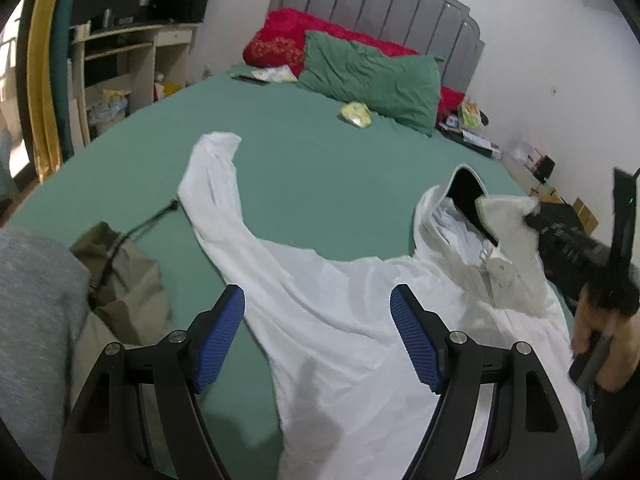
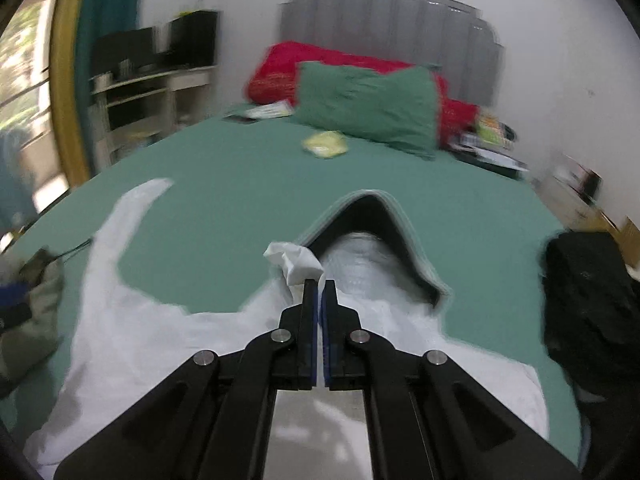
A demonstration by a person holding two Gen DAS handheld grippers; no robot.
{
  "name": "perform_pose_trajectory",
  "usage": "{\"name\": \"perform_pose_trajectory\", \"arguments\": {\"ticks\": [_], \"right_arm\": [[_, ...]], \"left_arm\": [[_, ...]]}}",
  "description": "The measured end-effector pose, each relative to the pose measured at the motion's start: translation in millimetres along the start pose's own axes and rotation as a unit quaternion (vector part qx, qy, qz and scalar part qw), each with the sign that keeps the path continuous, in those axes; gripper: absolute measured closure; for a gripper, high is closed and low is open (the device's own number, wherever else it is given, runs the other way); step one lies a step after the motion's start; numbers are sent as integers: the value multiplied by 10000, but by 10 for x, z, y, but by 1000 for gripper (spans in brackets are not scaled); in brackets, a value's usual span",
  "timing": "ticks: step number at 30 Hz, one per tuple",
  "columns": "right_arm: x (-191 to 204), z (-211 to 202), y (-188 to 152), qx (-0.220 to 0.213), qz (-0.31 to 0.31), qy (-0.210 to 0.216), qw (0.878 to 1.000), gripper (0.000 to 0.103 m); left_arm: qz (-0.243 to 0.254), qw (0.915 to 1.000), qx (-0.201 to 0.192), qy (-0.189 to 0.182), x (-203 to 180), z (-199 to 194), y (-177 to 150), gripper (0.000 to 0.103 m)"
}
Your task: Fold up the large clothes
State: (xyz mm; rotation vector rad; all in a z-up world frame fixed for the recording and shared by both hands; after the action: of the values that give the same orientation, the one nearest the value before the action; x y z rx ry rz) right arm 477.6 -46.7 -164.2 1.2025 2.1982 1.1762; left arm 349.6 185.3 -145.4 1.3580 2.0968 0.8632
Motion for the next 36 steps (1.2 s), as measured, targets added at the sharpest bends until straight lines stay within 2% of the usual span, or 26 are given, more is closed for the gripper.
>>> {"name": "perform_pose_trajectory", "arguments": {"ticks": [3, 6, 9, 11, 13, 14, 15, 17, 18, 19, 22, 25, 28, 30, 32, 35, 36], "right_arm": [[320, 241, -206, 336, -64, 298, 9990, 102], [418, 440, -471, 706, -16, 554, 9960, 102], [510, 459, -679, 797, -86, 797, 9936, 101], [572, 554, -796, 1019, 66, 1131, 9883, 101], [707, 694, -998, 1554, 103, 1444, 9772, 100], [732, 738, -1062, 1747, 14, 1441, 9740, 99], [763, 749, -1101, 1859, -142, 1378, 9728, 92], [796, 688, -1020, 1813, -398, 1327, 9736, 65], [809, 644, -953, 1724, -427, 1309, 9754, 40], [831, 571, -812, 1533, -479, 1284, 9786, 27], [952, 462, -380, 953, -629, 1337, 9844, 23], [1132, 691, -49, 748, -545, 1596, 9828, 23], [1478, 1145, 136, 770, -450, 2103, 9736, 23], [1783, 1540, 158, 937, -308, 2337, 9673, 25], [2004, 1908, 149, 1114, -112, 2513, 9614, 38], [2261, 2298, 63, 1524, 42, 2501, 9561, 66], [2293, 2374, 15, 1671, 67, 2462, 9547, 88]], "left_arm": [[43, 9999, -111, 113, 74, -20, 37, 24], [66, 9996, -162, 210, 146, -7, 64, 24], [63, 9994, -186, 278, 225, 10, 98, 24], [-4, 9995, -154, 288, 286, 21, 122, 24], [-69, 9994, -107, 331, 352, 35, 133, 24], [-82, 9993, -84, 366, 381, 45, 132, 24], [-87, 9991, -56, 412, 408, 64, 130, 24], [-90, 9988, 14, 491, 481, 105, 110, 24], [-110, 9985, 66, 526, 526, 131, 103, 24], [-176, 9982, 108, 554, 595, 151, 101, 24], [-446, 9968, 151, 641, 792, 163, 148, 24], [-700, 9951, -10, 695, 984, 88, 268, 24], [-833, 9927, -218, 848, 1179, 4, 404, 24], [-869, 9908, -286, 997, 1286, -18, 455, 24], [-911, 9892, -315, 1108, 1398, -9, 499, 24], [-1122, 9866, -188, 1170, 1545, 25, 508, 24], [-1219, 9862, -148, 1112, 1574, 33, 509, 24]]}}
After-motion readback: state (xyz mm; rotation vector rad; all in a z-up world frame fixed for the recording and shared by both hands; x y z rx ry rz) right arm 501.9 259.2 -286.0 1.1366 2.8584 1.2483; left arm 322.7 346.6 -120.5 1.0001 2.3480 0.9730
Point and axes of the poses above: each gripper's, at about its wrist camera, not at the fingertips, and z roughly the way its jaws point, x to its left, y to its top, the point moved 8 cm from there along z, roughly the way its jaws point, and after that the axes turned 15 degrees about y, right-handed, at the moved point
